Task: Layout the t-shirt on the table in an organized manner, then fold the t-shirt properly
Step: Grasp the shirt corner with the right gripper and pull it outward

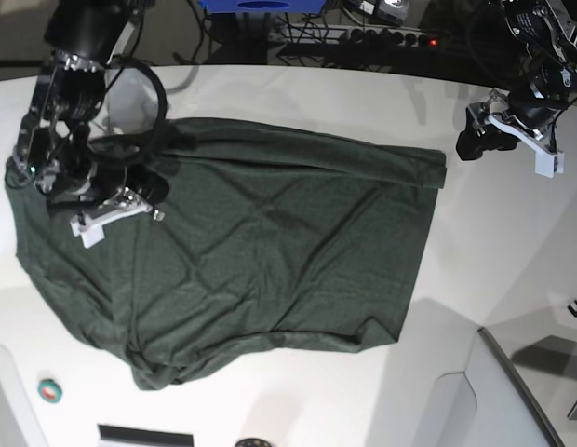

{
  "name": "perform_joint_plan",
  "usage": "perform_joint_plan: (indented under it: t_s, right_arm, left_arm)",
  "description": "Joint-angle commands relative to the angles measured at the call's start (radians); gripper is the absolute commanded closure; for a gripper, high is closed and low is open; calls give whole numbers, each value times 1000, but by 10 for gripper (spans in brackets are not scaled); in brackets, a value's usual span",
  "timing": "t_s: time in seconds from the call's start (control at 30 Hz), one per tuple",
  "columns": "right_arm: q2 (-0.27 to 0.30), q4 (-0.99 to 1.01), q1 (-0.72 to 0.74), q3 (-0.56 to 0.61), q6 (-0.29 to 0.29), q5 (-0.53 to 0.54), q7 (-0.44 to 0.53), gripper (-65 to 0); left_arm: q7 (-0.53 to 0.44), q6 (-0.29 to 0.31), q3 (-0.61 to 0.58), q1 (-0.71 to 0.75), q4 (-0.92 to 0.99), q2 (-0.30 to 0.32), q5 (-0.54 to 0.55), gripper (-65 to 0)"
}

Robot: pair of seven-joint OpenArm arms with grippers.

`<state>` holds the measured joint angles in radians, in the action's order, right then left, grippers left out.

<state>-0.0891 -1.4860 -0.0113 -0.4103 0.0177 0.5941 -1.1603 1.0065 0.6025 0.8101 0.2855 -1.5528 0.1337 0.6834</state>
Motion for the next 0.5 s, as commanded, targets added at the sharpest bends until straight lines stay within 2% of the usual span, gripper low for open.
perform_joint_plan:
  t_s: [0.0, 0.1, 0.17, 0.3, 0.33, 0.47]
  right_arm:
    - [18, -15, 17, 1, -11, 25, 0, -8]
    - [22, -58, -11, -3, -14, 28, -43, -18]
    - [19, -133, -59, -5, -14, 28, -71, -69]
    - [-11, -241, -186, -5, -15, 26, -34, -333]
    - [-16, -236, -210, -5, -14, 26, -2, -359]
    - [-16, -167, -250, 3, -9, 26, 98, -324]
  left_arm:
    - [-16, 1, 5, -1, -15, 14, 17, -510]
    - [-16, 1, 7, 1, -15, 14, 15, -510]
    - [-16, 1, 7, 2, -15, 14, 15, -510]
    - [-16, 1, 7, 1, -15, 16, 15, -510]
    - [-16, 1, 7, -1, -15, 16, 15, -510]
    - [-16, 1, 7, -2, -15, 16, 15, -510]
